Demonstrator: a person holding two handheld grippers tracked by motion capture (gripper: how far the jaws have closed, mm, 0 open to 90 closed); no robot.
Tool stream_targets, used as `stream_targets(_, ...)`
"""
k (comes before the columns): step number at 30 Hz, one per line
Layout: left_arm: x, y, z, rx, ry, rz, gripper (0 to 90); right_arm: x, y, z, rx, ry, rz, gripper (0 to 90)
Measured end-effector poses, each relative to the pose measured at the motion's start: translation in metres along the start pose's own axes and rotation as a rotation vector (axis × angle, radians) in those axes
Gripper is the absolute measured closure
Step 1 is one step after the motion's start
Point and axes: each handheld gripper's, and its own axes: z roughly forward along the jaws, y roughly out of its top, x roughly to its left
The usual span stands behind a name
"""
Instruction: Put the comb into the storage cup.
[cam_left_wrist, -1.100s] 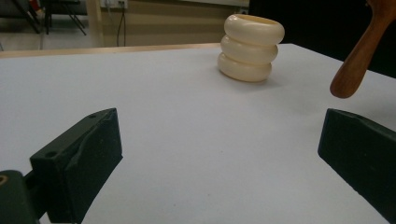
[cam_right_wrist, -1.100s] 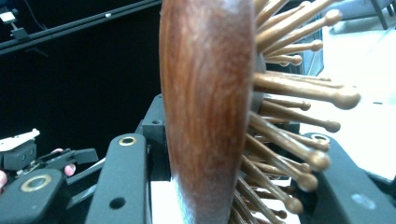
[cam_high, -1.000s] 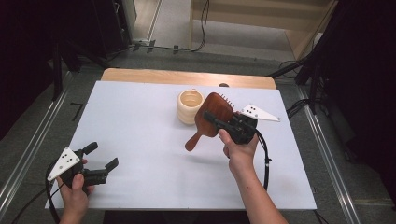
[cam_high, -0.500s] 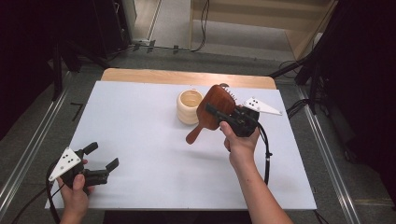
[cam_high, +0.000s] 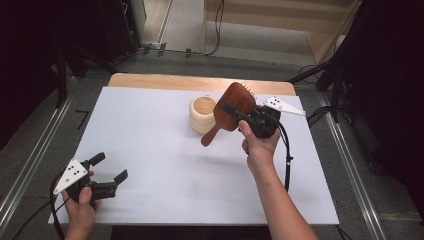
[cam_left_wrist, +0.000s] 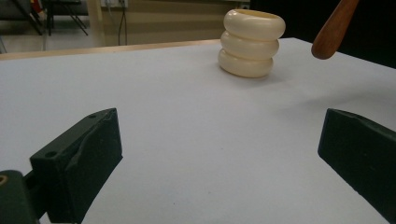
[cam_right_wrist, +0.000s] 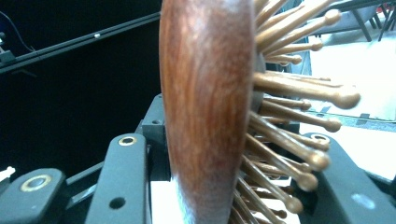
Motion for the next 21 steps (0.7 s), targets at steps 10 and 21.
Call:
stream_targets(10, 0.000, 0.000, 0.000, 0.001, 0.003, 0.007, 0.0, -0.004, 0.009, 0.005, -0.016, 0.004, 0.016, 53.0)
stream_targets(21, -0.002, 0.000, 0.000, 0.000, 0.008, 0.019, 0.0, -0.007, 0.019, 0.010, -0.037, 0.013, 0.031, 53.1)
